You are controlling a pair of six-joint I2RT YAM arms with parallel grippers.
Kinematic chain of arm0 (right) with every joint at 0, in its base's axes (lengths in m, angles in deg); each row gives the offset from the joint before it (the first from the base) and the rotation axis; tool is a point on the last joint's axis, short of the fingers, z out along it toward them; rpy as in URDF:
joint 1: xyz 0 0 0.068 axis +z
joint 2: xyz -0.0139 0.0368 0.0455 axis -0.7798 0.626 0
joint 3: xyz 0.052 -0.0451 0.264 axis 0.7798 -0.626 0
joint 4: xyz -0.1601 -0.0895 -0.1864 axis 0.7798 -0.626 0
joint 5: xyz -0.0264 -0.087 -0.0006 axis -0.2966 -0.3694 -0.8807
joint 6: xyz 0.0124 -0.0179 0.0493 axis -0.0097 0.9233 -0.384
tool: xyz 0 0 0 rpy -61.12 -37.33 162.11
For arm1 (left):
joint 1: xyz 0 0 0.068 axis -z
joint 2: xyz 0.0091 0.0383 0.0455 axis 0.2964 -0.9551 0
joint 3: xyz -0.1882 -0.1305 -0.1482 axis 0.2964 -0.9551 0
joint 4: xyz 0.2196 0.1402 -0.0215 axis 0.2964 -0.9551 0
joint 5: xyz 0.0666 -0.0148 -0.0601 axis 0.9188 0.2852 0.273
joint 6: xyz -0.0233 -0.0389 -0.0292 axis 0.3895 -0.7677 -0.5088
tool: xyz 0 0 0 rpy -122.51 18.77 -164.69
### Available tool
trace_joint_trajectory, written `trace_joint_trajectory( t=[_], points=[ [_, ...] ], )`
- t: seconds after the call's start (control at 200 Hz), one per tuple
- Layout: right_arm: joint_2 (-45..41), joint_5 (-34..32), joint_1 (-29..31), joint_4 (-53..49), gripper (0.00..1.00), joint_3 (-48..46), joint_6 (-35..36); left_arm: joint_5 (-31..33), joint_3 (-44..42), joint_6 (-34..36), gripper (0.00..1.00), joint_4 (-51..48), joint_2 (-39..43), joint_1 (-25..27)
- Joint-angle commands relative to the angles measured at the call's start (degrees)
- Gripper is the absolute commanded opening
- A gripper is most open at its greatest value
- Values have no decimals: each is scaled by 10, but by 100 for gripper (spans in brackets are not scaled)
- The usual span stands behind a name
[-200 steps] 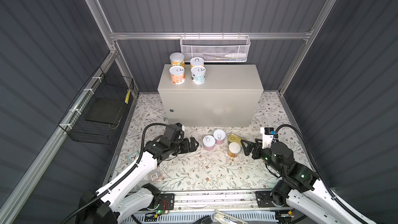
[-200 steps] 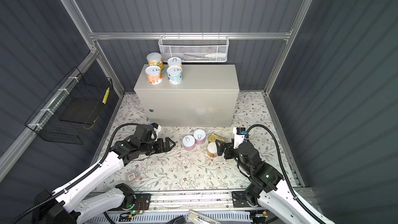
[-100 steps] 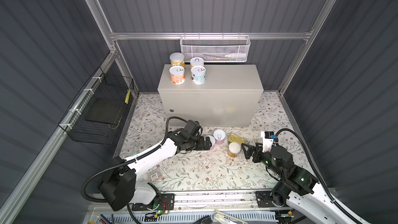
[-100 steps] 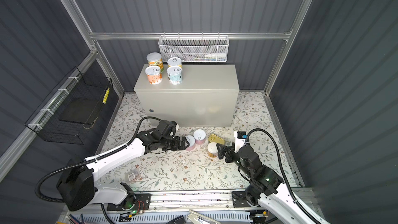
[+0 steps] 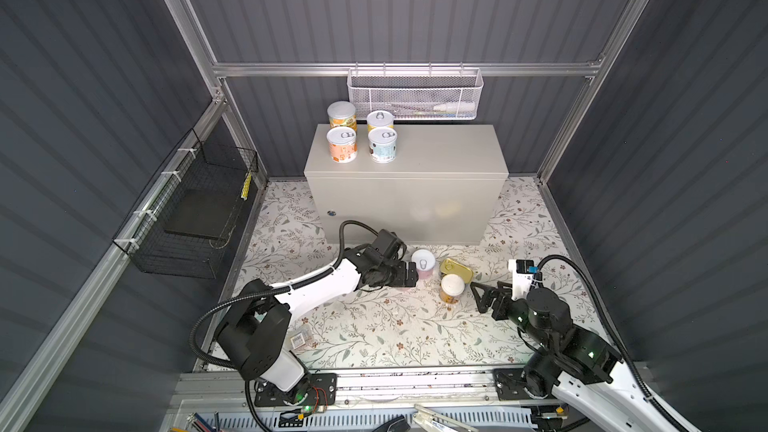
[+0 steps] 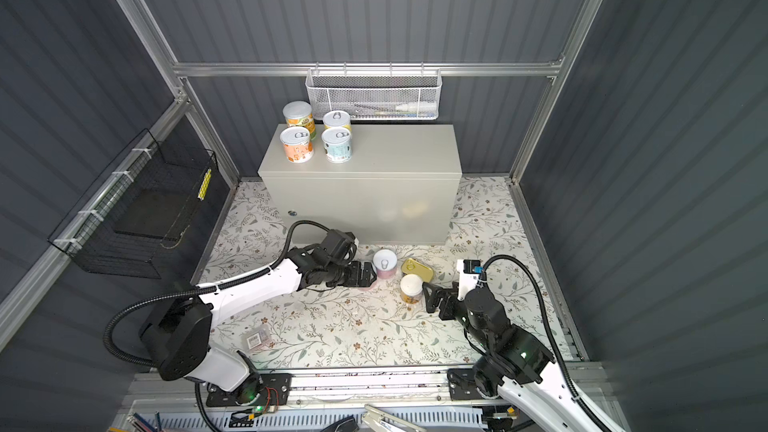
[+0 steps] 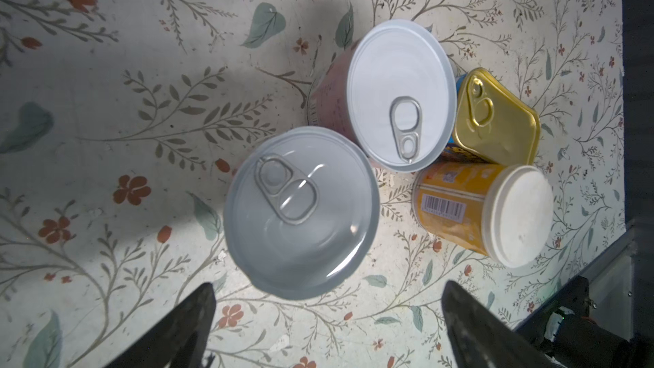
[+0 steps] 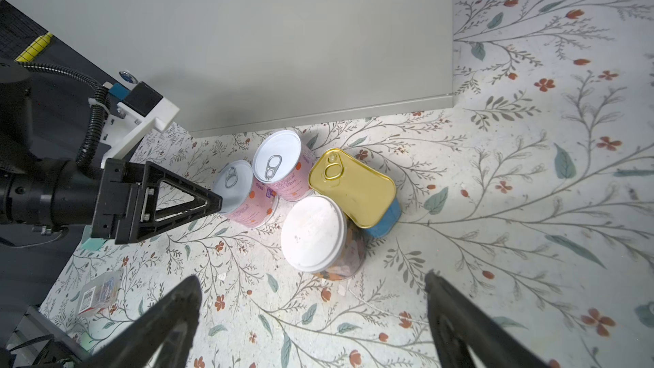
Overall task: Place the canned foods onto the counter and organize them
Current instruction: 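Lower the left gripper onto the pink can and grasp it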
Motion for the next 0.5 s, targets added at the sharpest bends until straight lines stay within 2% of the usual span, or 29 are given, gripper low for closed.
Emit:
trace_joint_trajectory(
  t=[0.0, 0.18, 0.495],
  points=[
    [-6, -11, -1, -27, 99, -3, -13, 7, 24, 13, 100, 6, -20, 12],
    [-7, -23, 0, -33, 99, -7, -28, 14, 47, 23, 100, 1, -55, 23],
    [-7, -18, -1, -35, 99, -6, -25, 75, 76, 42, 100, -24, -90, 30]
  ],
)
